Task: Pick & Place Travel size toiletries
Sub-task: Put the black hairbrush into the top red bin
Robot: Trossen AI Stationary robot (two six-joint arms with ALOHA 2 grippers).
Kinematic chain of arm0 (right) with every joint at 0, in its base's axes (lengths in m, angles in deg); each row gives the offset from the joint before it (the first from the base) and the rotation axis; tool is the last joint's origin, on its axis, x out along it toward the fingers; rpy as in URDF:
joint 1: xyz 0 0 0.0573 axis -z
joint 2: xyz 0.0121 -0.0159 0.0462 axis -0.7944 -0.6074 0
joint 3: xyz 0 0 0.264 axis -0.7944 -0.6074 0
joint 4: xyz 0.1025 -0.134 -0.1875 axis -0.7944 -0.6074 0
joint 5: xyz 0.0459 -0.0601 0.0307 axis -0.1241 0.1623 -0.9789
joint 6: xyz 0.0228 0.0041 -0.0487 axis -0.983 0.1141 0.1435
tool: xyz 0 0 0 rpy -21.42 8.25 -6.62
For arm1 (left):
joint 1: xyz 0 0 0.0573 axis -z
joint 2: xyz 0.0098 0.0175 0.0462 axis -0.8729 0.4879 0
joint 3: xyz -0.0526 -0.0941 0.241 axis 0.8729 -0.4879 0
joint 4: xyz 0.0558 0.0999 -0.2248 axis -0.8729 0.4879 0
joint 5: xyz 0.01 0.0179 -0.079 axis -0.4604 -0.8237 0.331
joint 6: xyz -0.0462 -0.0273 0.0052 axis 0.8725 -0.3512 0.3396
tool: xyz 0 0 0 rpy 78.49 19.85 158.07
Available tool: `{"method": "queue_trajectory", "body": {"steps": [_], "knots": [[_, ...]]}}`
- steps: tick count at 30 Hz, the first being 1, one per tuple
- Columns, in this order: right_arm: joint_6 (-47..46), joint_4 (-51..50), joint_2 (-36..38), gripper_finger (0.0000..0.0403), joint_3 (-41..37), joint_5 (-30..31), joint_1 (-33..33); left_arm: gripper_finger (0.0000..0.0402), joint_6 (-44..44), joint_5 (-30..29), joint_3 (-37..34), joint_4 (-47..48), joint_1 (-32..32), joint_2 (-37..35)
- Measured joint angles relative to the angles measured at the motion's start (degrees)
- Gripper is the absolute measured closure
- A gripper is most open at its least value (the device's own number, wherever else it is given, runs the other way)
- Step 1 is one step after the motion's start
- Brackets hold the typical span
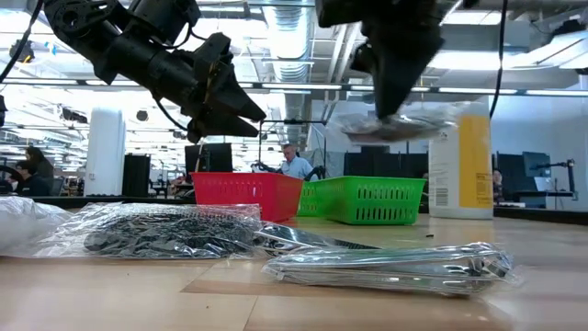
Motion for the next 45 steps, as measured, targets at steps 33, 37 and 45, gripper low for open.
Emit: {"method": "queue_trajectory", "body": {"steps": [33, 37, 45], "knots": [[18.5, 15.1, 4.2, 0.0403, 2.3, -2.1, 42.3, 0.0221, -1.1, 0.0, 0.0, -1.9, 0.0, 0.0], [19.7, 19.5, 2.7, 0.0403, 2.2, -4.0, 45.5, 0.0221, -1.1, 0.0, 0.0, -2.0, 0.0, 0.0], [21.6, 26.1, -2.9, 0.0403, 2.2, -6.3, 49.6, 0.0221, -1.5, 0.0, 0.0, -2.1, 0.1, 0.0]]}}
